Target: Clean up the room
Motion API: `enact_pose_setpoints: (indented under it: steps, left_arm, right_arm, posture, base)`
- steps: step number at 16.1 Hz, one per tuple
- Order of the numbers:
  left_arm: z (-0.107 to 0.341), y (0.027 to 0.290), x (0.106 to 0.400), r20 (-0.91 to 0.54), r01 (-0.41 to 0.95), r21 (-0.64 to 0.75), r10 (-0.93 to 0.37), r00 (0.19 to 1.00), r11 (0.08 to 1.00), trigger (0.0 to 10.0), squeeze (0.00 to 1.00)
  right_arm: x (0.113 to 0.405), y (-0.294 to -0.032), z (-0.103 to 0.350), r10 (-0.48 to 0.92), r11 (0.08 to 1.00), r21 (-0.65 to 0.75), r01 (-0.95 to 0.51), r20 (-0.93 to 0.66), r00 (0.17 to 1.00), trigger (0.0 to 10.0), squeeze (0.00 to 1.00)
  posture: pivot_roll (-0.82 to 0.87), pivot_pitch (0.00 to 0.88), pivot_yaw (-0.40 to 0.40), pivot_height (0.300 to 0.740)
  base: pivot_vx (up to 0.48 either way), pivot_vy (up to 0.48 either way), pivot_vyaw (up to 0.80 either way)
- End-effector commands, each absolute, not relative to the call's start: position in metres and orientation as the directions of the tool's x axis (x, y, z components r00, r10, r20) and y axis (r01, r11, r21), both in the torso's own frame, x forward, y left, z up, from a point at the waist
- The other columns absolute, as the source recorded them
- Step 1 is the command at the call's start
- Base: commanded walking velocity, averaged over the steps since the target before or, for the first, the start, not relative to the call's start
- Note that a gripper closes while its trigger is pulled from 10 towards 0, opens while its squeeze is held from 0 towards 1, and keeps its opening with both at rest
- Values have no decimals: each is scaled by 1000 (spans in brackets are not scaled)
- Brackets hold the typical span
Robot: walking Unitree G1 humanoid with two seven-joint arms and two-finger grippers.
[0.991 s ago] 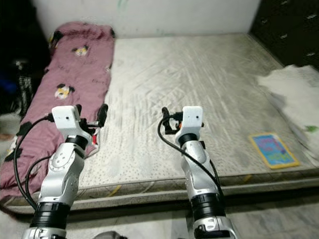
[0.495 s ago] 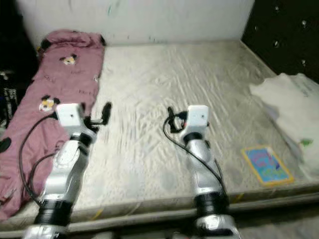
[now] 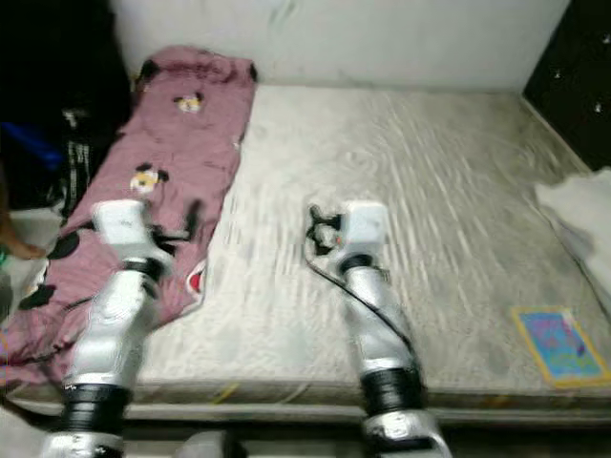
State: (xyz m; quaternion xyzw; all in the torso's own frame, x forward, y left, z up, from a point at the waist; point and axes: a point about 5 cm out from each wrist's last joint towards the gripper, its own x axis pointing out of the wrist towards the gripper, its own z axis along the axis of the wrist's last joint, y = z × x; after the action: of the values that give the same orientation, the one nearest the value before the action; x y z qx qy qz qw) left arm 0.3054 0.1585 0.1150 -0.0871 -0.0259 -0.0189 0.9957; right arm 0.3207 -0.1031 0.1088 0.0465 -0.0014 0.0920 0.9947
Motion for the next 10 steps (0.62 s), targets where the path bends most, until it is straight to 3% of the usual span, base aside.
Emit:
enact_pose_setpoints:
  steps: [1, 10]
  left_arm:
    - [115, 149, 307, 47, 74, -183, -66, 997, 980, 10000, 0]
    - [115, 150, 306, 38, 57, -201, -51, 998, 978, 10000, 0]
  right_arm:
    - [321, -114, 107, 155, 985, 81, -154, 0, 988, 10000, 0]
    - [322, -114, 106, 156, 985, 79, -155, -12, 988, 10000, 0]
  posture:
    - [34, 0, 19, 740]
    - [33, 0, 20, 740]
  base:
    - [0, 476, 0]
    - [0, 477, -65]
